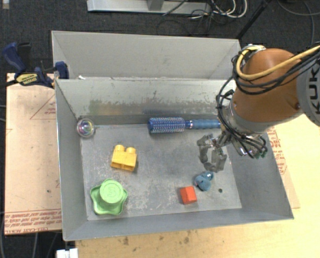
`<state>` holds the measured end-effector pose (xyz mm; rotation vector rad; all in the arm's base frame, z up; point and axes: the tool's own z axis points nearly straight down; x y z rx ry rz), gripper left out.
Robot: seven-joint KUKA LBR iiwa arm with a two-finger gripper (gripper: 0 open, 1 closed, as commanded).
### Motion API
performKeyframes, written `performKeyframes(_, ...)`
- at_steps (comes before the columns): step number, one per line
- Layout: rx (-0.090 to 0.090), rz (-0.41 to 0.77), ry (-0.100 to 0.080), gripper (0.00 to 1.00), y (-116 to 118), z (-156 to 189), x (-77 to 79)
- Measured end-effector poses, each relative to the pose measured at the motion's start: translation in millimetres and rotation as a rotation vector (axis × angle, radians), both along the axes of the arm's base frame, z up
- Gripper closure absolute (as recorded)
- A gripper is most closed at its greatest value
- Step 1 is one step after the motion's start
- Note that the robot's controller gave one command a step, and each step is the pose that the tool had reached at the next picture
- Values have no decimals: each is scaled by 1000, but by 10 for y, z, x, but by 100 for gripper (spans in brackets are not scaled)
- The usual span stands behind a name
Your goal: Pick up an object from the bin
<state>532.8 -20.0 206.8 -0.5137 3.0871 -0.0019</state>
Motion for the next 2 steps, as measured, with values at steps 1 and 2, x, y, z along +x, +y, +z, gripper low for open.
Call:
performKeyframes(1,0,0,9,0,-1,-49,-17)
performKeyframes(2,-1,474,16,0,-340,-1107,-137)
